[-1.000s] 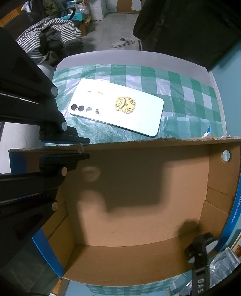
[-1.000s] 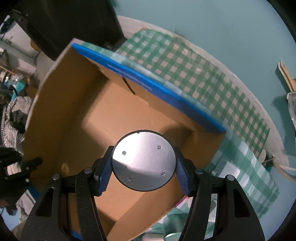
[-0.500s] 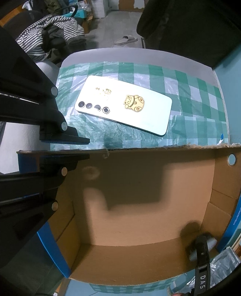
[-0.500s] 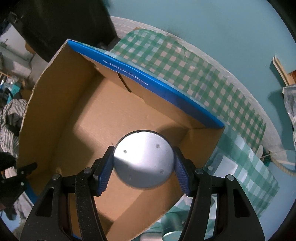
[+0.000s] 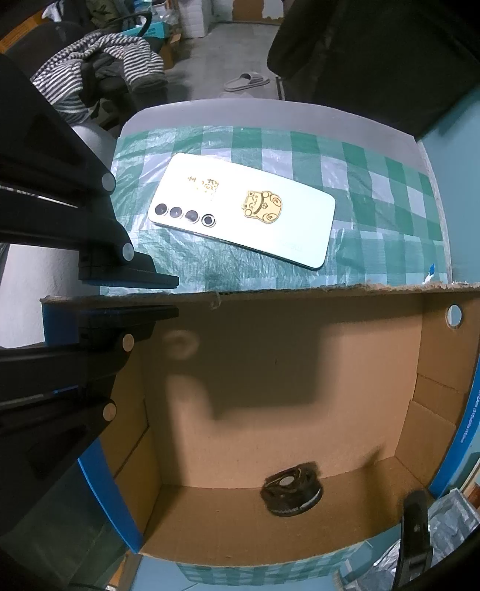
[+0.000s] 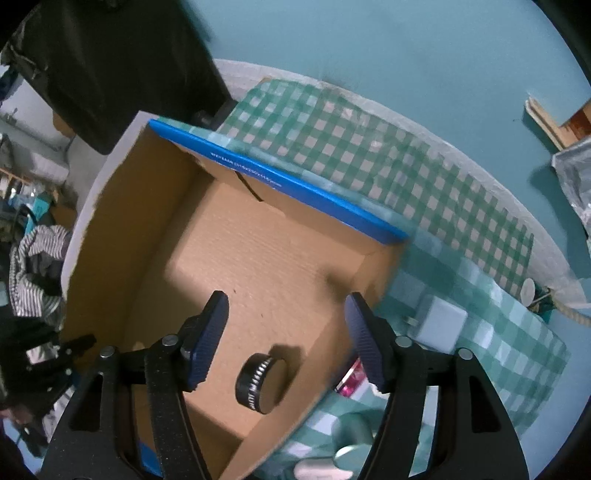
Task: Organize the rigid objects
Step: 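Move the right gripper back to the green tin and grasp it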
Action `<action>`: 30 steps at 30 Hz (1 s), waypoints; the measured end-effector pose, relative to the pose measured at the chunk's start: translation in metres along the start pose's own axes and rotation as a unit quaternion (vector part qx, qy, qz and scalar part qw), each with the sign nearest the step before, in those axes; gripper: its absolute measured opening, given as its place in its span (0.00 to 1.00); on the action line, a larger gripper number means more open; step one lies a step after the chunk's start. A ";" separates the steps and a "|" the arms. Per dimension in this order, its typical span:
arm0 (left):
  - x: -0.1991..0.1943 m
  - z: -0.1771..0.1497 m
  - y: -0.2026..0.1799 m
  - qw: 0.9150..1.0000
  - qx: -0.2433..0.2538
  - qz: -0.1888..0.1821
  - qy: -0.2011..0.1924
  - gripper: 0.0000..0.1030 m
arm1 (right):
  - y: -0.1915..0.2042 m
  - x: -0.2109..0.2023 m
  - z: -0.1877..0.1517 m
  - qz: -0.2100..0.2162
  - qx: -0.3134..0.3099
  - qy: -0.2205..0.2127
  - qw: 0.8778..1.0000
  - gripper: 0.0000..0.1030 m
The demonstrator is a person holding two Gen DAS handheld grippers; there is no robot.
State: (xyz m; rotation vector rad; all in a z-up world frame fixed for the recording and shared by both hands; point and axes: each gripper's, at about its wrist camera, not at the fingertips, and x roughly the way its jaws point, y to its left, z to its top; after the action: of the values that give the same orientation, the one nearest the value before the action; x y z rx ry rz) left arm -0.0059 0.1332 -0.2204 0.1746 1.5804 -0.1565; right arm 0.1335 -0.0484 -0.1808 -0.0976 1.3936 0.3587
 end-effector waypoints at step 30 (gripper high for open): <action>-0.004 -0.002 -0.003 1.000 0.003 -0.003 0.000 0.08 | -0.062 0.011 -0.136 -0.033 0.037 0.059 0.997 0.73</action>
State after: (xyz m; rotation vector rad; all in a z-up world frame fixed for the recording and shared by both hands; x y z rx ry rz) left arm -0.0083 0.1307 -0.2167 0.1740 1.5806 -0.1654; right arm 0.0256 -0.1426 -0.2249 -0.1053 1.5154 0.2493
